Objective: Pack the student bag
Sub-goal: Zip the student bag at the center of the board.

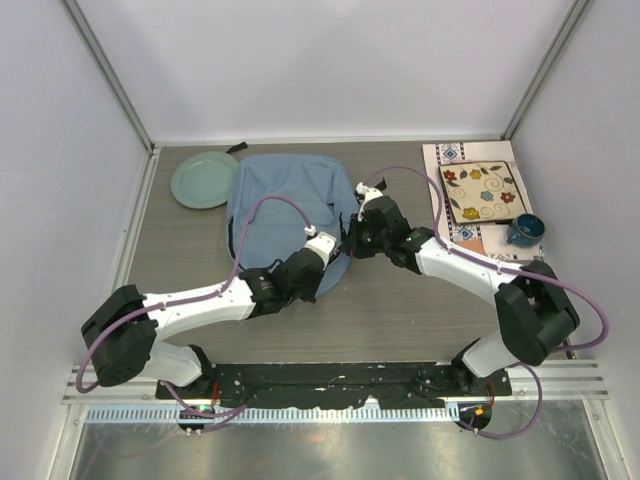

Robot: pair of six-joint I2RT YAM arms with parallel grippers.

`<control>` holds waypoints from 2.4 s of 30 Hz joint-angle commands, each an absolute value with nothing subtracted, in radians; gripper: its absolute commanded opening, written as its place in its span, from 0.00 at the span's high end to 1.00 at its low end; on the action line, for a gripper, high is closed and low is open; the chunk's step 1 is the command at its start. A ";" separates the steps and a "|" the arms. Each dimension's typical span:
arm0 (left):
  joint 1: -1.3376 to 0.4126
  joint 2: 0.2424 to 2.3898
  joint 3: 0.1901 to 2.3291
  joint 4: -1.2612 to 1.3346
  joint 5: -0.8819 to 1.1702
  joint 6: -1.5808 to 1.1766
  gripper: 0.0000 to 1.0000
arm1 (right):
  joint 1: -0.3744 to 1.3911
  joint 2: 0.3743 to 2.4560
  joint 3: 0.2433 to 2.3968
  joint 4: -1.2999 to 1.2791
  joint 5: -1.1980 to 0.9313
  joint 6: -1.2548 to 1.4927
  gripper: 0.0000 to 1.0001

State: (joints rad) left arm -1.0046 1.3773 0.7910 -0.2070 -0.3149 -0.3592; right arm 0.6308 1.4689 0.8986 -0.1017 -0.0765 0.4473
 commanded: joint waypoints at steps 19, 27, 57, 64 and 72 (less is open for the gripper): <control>-1.012 1.235 0.678 -0.249 -0.308 -0.443 1.00 | 0.549 1.495 1.018 -0.209 0.161 0.361 0.99; -1.015 1.141 0.620 -0.250 -0.276 -0.495 1.00 | 0.500 1.575 1.121 -0.181 0.207 0.382 0.99; -1.298 1.304 0.643 -0.198 -0.227 -0.584 1.00 | 0.370 1.339 0.781 -0.077 0.284 0.560 0.99; -1.296 1.255 0.634 -0.209 -0.282 -0.577 1.00 | 0.371 1.213 0.673 -0.074 0.218 0.586 0.99; -1.296 1.244 0.601 -0.222 -0.290 -0.586 1.00 | 0.367 1.272 0.704 -0.066 0.252 0.621 0.99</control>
